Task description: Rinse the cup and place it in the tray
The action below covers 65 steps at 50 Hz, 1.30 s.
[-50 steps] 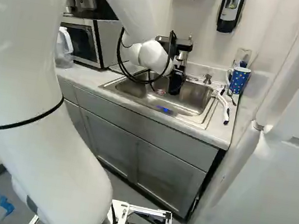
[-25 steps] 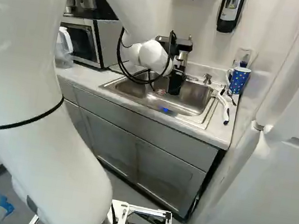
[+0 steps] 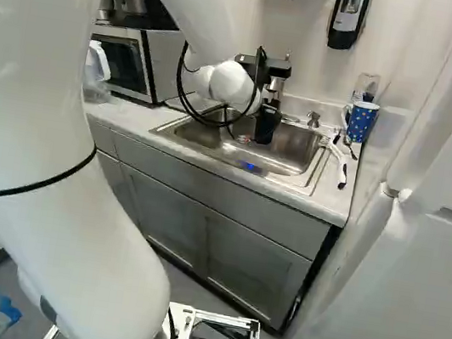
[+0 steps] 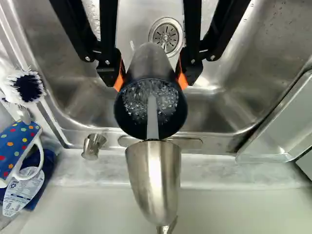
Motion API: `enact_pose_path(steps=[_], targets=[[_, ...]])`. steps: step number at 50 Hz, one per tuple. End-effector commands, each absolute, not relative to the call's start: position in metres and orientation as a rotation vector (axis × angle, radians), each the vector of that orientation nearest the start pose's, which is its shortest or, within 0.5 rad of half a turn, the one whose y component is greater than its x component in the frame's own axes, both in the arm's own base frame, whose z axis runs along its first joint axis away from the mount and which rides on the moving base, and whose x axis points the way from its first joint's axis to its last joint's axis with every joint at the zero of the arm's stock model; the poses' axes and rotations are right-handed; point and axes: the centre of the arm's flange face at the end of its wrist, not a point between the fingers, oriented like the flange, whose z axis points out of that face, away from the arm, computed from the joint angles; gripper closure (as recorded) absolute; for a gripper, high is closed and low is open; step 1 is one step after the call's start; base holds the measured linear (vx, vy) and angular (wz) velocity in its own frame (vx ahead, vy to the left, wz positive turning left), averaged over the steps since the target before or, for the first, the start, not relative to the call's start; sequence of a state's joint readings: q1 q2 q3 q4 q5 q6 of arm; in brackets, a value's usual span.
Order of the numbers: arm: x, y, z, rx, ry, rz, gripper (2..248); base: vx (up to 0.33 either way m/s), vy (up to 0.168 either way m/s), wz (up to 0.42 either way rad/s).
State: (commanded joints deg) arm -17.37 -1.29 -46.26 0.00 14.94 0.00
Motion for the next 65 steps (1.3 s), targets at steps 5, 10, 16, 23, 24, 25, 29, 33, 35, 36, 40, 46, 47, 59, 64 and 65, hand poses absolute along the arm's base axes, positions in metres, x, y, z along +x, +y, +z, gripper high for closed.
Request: enact_pose_path(steps=[5,10,16,23,24,25,29,33,35,36,40,46,47,59,64,65], targets=[[0.471,-0.147,0.513,-2.828,0.432,-1.630,128,0.000,0.000,0.000],[0.471,-0.147,0.513,-2.828,0.432,-1.630,128,0.000,0.000,0.000],[0.471,-0.147,0.513,-2.828,0.432,-1.630,128,0.000,0.000,0.000],[0.471,-0.147,0.513,-2.828,0.432,-1.630,128,0.000,0.000,0.000],[0.471,-0.147,0.513,-2.828,0.432,-1.630,128,0.000,0.000,0.000],[0.471,-0.147,0.513,-2.828,0.432,-1.630,128,0.000,0.000,0.000],[0.471,-0.147,0.513,-2.828,0.432,-1.630,128,0.000,0.000,0.000],[0.471,-0.147,0.513,-2.828,0.432,-1.630,128,0.000,0.000,0.000],[0.471,-0.147,0.513,-2.828,0.432,-1.630,128,0.000,0.000,0.000],[0.471,-0.147,0.513,-2.828,0.431,-1.630,128,0.000,0.000,0.000],[0.471,-0.145,0.513,-2.827,0.425,-1.629,128,0.000,0.000,0.000],[0.471,-0.138,0.513,-2.823,0.404,-1.627,128,0.000,0.000,0.000],[0.471,-0.136,0.513,-2.822,0.400,-1.626,128,0.000,0.000,0.000],[0.471,-0.118,0.513,-2.812,0.347,-1.620,128,0.000,0.000,0.000],[0.472,-0.110,0.513,-2.808,0.324,-1.617,128,0.000,0.000,0.000],[0.472,-0.109,0.513,-2.807,0.320,-1.617,128,0.000,0.000,0.000]])
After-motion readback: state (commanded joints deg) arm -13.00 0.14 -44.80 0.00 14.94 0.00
